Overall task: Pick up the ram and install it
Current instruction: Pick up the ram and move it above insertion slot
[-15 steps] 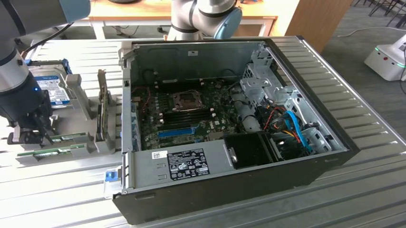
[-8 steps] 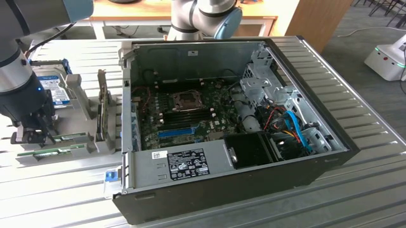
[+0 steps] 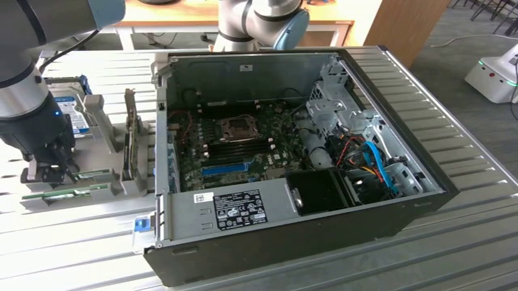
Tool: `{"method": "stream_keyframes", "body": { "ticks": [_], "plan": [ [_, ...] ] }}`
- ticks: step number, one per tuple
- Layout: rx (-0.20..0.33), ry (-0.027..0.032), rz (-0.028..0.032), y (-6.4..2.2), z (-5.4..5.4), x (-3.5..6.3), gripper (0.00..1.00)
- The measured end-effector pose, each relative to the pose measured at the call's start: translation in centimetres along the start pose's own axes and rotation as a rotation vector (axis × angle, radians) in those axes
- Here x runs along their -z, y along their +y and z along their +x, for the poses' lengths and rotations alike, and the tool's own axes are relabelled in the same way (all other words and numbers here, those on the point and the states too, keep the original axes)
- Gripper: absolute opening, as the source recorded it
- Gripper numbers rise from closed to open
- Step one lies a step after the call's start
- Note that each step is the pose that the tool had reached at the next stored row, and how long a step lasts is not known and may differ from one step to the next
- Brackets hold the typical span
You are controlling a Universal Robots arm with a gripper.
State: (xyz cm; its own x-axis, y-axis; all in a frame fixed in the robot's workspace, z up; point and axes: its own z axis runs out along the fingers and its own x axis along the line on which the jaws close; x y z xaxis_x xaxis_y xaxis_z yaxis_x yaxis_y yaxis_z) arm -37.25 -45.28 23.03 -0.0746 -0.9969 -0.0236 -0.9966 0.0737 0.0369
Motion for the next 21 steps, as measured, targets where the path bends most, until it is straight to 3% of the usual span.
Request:
{"method": "stream_keyframes", "body": {
  "ticks": [6, 21],
  "plan": [
    [0.000, -0.0001, 0.0000, -0.61, -0.04, 0.00, 0.30],
    [0.000, 0.0002, 0.0000, -0.68, -0.03, -0.78, 0.30]
  ]
}}
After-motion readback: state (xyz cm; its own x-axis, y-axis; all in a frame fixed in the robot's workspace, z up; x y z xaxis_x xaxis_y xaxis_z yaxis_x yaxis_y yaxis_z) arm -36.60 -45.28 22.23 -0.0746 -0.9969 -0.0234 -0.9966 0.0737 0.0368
